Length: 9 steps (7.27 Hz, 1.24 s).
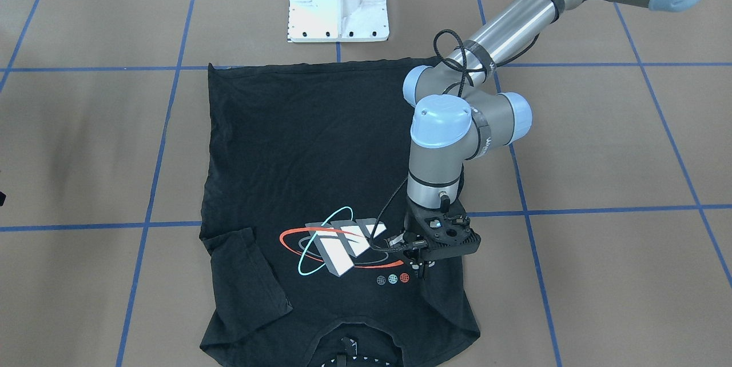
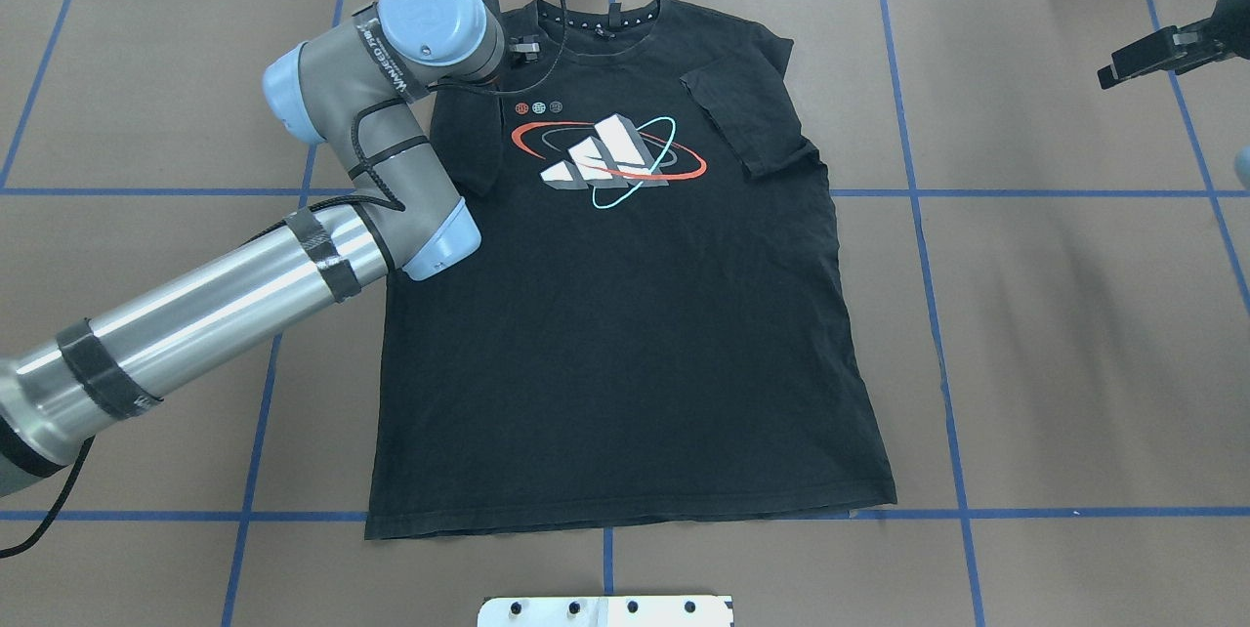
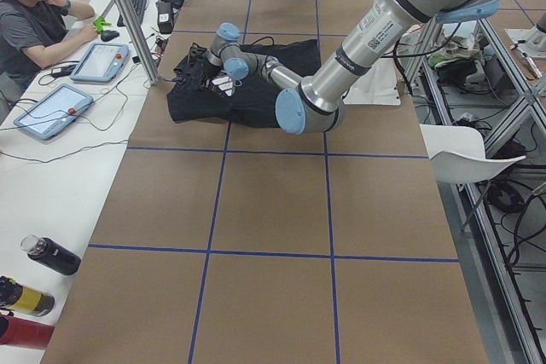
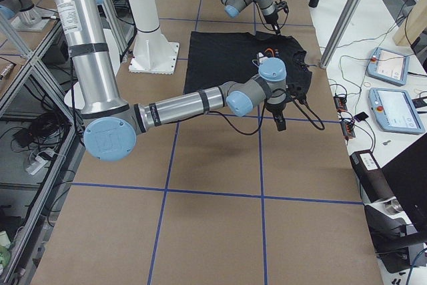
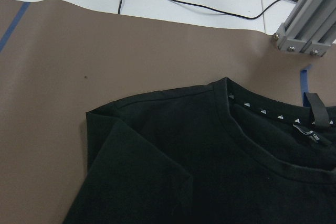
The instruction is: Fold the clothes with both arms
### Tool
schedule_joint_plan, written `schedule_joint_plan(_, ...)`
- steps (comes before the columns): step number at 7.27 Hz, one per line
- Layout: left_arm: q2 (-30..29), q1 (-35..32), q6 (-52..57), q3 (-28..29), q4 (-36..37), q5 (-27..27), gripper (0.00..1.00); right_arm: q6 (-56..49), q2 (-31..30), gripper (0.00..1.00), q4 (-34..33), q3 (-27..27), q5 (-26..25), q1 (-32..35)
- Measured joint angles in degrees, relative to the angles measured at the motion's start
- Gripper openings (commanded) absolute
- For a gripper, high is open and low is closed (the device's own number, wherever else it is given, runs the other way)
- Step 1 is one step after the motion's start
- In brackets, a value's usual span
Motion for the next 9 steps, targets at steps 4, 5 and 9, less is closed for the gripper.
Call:
schedule_joint_plan(4,3.38,0.20,1.86,-3.69,-3.81,-0.32,1.00,1.60,0.43,1.00,0.12,0.25,-0.02,-0.17)
schedule_joint_plan(5,6.98,0.01,5.94,-9.83,-3.61,-0.53,1.00,4.84,0.83,1.00,0.31,1.21,-0.04,-0.62)
schedule_joint_plan(9,28.85,0.77,12.89,-42.59,-0.98,-7.25,1.00,28.08,-4.33,1.00,0.47,17.01,-8.06,-12.44)
